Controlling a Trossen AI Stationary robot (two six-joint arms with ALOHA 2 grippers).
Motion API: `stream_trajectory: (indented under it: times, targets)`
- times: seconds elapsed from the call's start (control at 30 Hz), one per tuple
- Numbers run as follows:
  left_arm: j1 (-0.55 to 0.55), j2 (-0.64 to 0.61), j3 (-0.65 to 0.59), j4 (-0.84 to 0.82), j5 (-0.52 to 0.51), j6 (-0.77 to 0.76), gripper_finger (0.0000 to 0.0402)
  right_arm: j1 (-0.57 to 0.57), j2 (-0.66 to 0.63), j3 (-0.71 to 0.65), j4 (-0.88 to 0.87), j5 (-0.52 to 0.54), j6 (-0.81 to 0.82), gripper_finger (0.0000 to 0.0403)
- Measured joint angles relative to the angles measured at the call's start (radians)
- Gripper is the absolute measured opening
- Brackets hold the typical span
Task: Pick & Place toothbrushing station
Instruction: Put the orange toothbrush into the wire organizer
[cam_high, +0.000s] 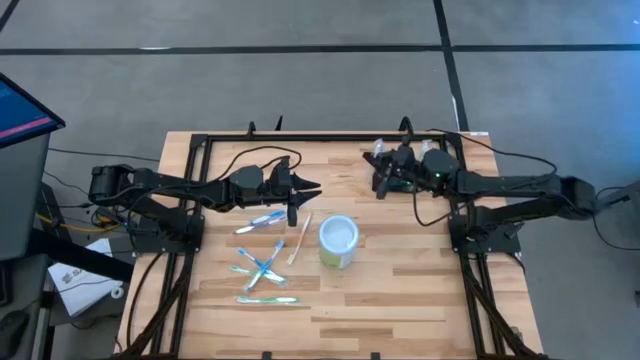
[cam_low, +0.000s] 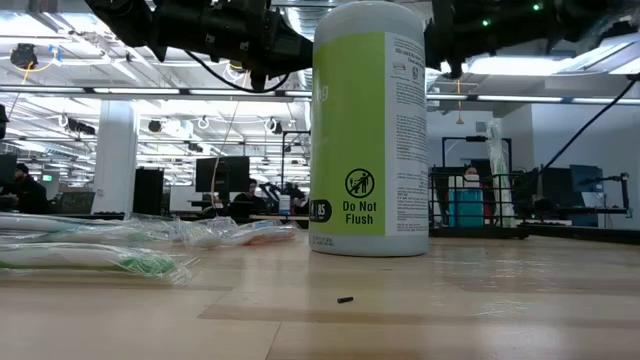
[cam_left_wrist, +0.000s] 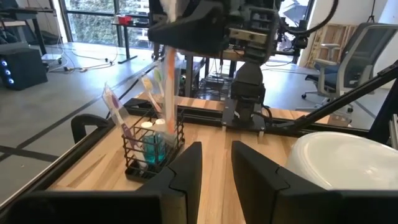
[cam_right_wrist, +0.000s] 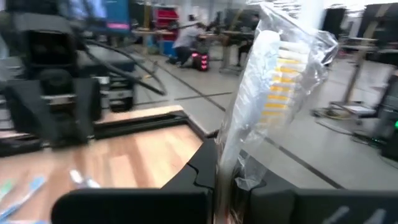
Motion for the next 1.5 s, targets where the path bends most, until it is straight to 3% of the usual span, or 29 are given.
stream_trajectory:
  times: [0.3, 1.0, 1.13, 1.33, 1.5]
  targets:
    - [-0.006, 0.0, 0.0, -0.002, 0.0, -0.004, 0.0078, -0.039, -0.035, -0.115, 0.087, 0.128, 0.011, 0.0005]
    - [-0.007, 0.0, 0.0, -0.024, 0.001, -0.005, 0.0076, -0.129, -0.012, -0.144, -0.008, 0.186, 0.045, 0.0005]
    - [-0.007, 0.0, 0.0, -0.028, 0.001, -0.005, 0.0076, -0.134, -0.012, -0.177, 0.025, 0.186, 0.064, 0.0005]
    - [-0.007, 0.0, 0.0, -0.031, 0.001, -0.005, 0.0076, -0.134, -0.012, -0.292, 0.211, 0.186, 0.091, 0.0005]
    - [-0.007, 0.0, 0.0, -0.031, 0.001, -0.005, 0.0076, -0.134, -0.004, -0.303, 0.224, 0.186, 0.115, 0.0008]
